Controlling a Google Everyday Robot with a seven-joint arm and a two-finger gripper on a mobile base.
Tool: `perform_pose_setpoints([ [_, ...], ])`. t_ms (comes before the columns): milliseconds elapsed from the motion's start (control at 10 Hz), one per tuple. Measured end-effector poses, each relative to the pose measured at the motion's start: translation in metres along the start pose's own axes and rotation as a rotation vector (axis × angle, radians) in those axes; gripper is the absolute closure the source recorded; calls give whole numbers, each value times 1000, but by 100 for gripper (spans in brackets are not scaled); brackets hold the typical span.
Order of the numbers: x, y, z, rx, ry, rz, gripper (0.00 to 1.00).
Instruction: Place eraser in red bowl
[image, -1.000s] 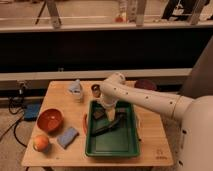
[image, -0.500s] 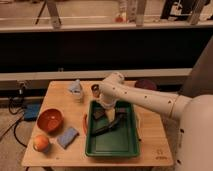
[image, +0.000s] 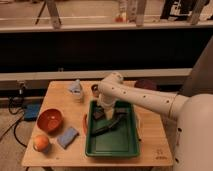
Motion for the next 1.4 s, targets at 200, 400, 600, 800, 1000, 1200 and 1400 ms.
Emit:
perform_pose_setpoints([
  [200,-1,0,3,-4,-1,-3,33],
  [400,-2,0,8,-9,-4,-8,33],
  [600,-6,-3,14,-13,-6,-18,33],
  [800,-5,-4,19,-14,-7,-17,33],
  [1000,-3,-4,25,-18,-8,-10,33],
  [1200,-3,-3,32,-24,-10,-5,33],
  [1400,-3,-2,37,-31,-13,-3,33],
])
